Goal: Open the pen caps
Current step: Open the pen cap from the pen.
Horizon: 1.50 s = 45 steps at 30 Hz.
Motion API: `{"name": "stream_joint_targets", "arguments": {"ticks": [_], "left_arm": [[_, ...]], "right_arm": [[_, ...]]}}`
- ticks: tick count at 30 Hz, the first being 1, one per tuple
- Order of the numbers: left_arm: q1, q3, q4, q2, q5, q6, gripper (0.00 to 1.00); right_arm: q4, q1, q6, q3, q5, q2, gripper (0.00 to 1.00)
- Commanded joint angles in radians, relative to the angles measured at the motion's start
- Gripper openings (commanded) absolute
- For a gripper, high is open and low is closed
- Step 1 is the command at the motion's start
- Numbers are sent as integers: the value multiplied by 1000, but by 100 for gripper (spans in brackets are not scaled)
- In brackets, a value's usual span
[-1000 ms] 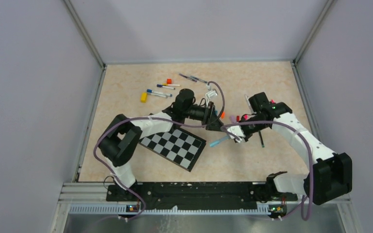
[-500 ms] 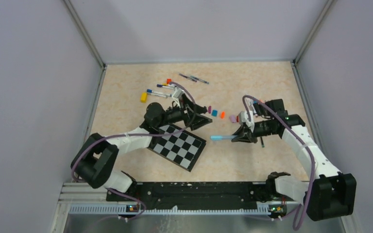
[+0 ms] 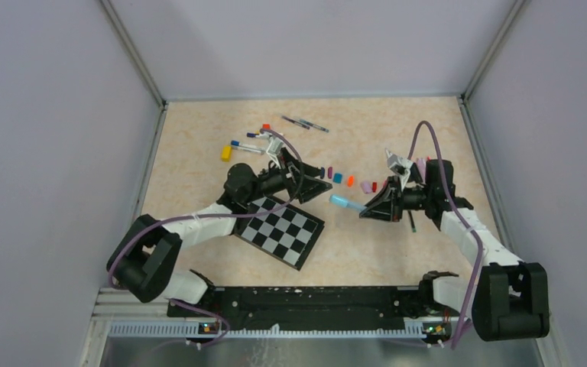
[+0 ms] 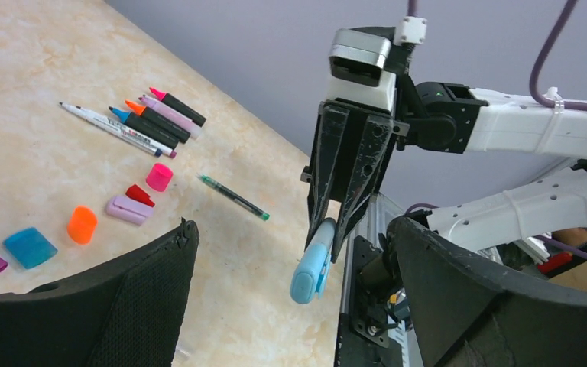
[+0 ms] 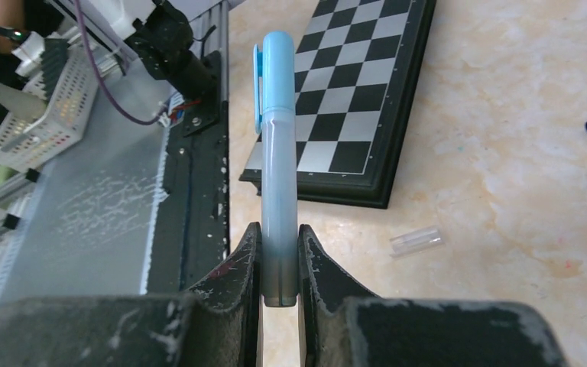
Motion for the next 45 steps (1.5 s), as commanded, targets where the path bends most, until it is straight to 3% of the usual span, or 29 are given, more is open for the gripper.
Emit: {"name": "stream_joint_targets", "arguments": {"ticks": [1, 7, 21, 27, 31, 33, 37, 45], "left_arm": [[-24, 34, -110, -29, -39, 85, 99], [-73, 53, -66, 5, -46, 73, 98], [-131, 83, 2, 79, -25, 18, 66], [-142, 89, 56, 103, 7, -12, 59], [-147, 97, 72, 115, 25, -17, 44], [-146, 100, 68, 119, 28, -19, 26], [-145, 105, 66, 120, 31, -17, 1], [-48, 103, 64, 30, 15, -7, 0]], "right_arm": [[360, -9, 346, -29, -96, 22, 0], [402, -9, 399, -26, -95, 31, 0], [407, -9, 401, -29, -46, 35, 0], [409, -9, 403, -29, -46, 35, 0], [409, -9, 404, -30, -47, 37, 0], [410, -9, 404, -30, -47, 36, 0], [409, -11, 401, -32, -48, 35, 0], [363, -58, 325, -27, -156, 57, 0]]}}
